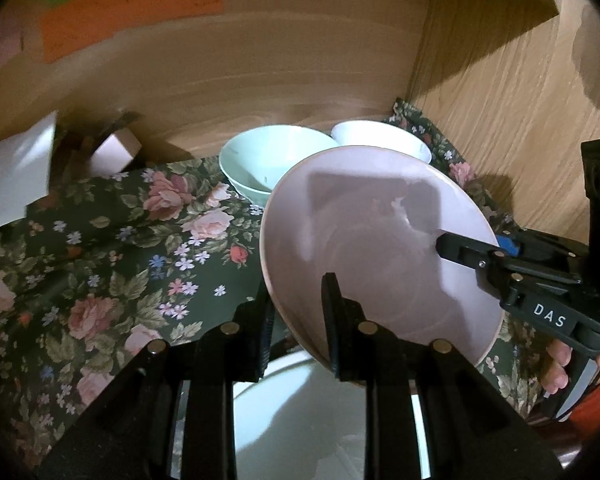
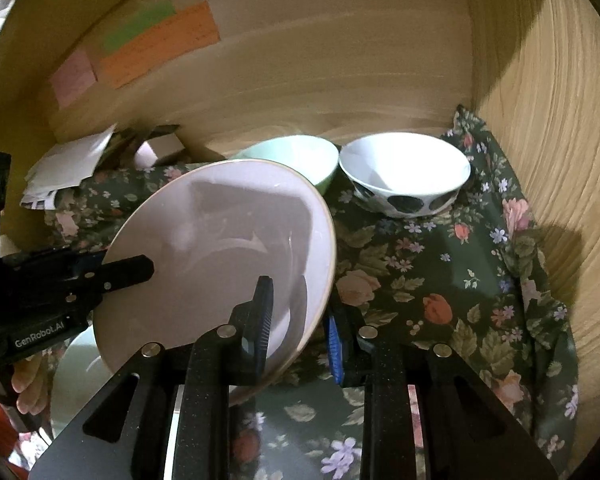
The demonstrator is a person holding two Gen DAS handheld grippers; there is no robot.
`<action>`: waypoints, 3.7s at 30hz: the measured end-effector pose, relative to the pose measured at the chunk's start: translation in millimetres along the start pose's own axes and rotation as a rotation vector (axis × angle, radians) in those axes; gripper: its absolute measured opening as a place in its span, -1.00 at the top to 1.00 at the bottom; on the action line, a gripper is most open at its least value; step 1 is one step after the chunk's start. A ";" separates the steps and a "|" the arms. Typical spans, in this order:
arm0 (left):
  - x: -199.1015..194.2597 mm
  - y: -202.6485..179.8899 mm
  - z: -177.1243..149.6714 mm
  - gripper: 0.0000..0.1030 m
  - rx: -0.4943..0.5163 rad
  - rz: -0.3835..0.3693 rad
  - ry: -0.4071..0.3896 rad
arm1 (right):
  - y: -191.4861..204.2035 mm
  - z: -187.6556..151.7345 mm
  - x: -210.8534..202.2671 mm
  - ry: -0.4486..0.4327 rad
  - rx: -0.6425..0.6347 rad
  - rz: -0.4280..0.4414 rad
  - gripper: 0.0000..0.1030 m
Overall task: Organize plates and bowls
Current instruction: 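Lift the pink bowl with the left gripper and carry it over the plate stack, then lower the pink bowl onto the mint plate and open the left gripper, then reach the left gripper to the mint green bowl and grasp its rim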
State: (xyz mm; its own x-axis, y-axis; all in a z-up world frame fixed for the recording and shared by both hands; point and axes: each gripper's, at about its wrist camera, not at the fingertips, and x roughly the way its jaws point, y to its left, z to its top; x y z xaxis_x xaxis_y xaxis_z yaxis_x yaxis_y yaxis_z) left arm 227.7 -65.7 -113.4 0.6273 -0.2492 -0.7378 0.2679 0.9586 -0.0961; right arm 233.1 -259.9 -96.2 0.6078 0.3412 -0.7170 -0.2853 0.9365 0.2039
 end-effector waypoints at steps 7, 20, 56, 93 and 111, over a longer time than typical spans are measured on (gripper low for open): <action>-28.5 5.3 -11.2 0.57 -0.018 0.021 -0.044 | 21.4 -1.6 -14.3 -0.023 -0.027 0.010 0.57; -78.9 34.7 -41.3 0.57 -0.079 0.067 -0.100 | 69.7 -9.8 -26.0 -0.035 -0.101 0.054 0.57; -147.7 131.7 -151.3 0.57 -0.302 0.231 -0.075 | 210.7 -53.2 22.0 0.124 -0.305 0.241 0.57; -139.6 150.0 -172.2 0.44 -0.346 0.295 -0.047 | 230.4 -57.9 42.1 0.204 -0.420 0.245 0.44; -170.7 99.2 -104.2 -0.38 -0.218 0.276 -0.286 | 162.5 -17.9 -21.1 -0.043 -0.353 0.142 -0.12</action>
State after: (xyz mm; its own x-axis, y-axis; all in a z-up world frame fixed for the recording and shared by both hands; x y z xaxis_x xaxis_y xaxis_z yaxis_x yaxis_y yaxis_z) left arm 71.0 86.2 -66.6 0.8387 0.0213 -0.5441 -0.0789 0.9935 -0.0826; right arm 160.7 -116.4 -59.9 0.5726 0.4757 -0.6677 -0.6019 0.7969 0.0516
